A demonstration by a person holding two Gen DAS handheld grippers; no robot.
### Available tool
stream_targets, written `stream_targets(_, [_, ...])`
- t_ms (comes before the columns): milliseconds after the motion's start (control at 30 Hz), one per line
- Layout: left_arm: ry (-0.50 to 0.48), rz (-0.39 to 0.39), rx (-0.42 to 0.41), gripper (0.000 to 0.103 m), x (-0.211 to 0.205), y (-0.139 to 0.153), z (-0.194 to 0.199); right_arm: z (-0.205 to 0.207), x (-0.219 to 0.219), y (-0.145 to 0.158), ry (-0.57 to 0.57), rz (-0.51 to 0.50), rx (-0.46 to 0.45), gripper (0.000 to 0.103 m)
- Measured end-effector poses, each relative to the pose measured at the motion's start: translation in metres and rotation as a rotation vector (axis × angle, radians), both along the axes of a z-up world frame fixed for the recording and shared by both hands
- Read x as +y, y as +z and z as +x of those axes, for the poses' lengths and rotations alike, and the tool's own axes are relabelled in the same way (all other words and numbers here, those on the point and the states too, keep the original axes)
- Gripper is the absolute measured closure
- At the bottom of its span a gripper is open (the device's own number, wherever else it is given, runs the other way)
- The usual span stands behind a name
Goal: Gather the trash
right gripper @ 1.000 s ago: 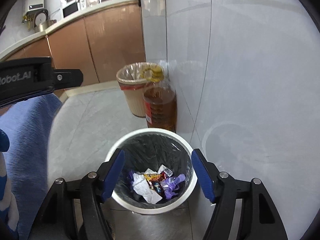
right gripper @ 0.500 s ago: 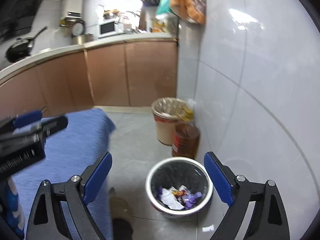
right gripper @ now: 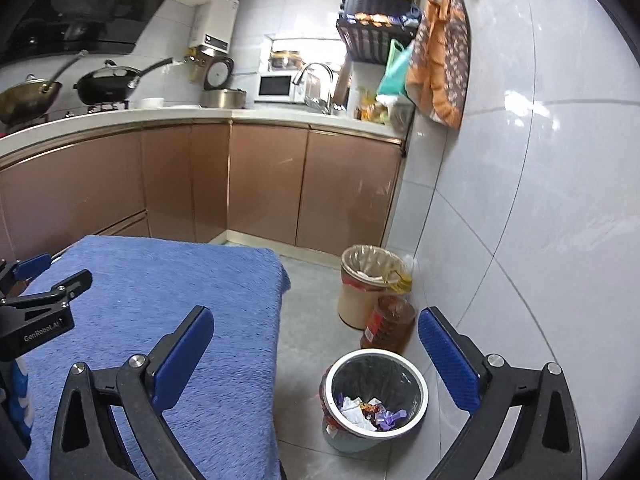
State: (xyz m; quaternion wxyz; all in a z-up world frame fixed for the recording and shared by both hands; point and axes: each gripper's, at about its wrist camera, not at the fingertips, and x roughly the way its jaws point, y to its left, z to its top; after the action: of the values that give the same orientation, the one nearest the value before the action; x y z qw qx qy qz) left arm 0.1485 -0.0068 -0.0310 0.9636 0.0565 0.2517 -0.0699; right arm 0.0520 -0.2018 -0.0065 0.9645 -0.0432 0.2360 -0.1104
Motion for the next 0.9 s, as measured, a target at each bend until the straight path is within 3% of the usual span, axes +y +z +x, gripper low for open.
stream_targets(333, [0.067, -0.002, -0.084, 0.019, 0.028, 0.015, -0.052, -0.034, 0.024, 0.021, 0.029, -0.024, -0.083, 0.000])
stream_targets(900, [0.103, -0.040, -0.157, 0.019, 0.049, 0.035, -0.089, -0.069, 0.035, 0.036, 0.041, -0.013, -0.194, 0.000])
